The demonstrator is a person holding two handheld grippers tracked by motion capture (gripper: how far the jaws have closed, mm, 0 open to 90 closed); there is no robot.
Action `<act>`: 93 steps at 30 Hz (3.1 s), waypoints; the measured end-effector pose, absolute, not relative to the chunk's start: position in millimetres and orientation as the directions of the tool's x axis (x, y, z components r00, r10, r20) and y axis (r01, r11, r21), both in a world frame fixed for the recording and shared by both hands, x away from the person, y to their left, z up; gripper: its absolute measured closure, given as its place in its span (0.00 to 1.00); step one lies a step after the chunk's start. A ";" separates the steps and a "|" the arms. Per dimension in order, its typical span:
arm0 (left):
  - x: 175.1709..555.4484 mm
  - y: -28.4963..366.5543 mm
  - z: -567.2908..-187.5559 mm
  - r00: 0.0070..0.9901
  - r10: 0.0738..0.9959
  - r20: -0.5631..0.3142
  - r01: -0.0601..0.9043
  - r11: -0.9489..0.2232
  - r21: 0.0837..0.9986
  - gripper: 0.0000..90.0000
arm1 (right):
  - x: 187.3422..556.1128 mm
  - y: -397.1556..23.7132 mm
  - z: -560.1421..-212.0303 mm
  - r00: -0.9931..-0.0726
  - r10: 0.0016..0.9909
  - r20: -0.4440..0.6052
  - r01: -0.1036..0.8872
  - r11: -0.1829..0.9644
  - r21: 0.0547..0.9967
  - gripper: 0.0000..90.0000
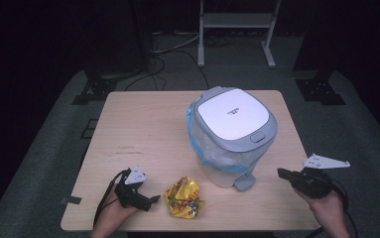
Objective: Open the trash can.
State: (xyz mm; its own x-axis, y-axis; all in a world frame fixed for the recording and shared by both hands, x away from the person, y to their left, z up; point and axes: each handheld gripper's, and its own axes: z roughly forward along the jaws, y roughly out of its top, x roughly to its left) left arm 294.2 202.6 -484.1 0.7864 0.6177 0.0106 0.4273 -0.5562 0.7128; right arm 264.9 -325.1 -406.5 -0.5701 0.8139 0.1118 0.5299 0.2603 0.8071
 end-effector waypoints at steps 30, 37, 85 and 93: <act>294.3 202.8 -484.0 0.788 0.616 0.013 0.426 -0.560 0.711 0.00 | 260.3 -320.8 -333.9 -0.635 0.766 0.096 0.393 0.214 0.894 1.00; 294.3 202.8 -484.0 0.788 0.616 0.013 0.426 -0.560 0.711 0.00 | 257.5 -317.5 -318.5 -0.651 0.754 0.082 0.358 0.210 0.910 1.00; 294.3 202.7 -484.2 0.787 0.616 0.013 0.425 -0.558 0.712 0.00 | 280.9 -266.8 -276.5 -0.755 0.653 0.052 0.233 0.194 0.953 1.00; 294.3 202.8 -484.1 0.788 0.616 0.013 0.425 -0.559 0.712 0.00 | 285.8 -259.4 -278.3 -0.764 0.643 0.048 0.231 0.204 0.951 1.00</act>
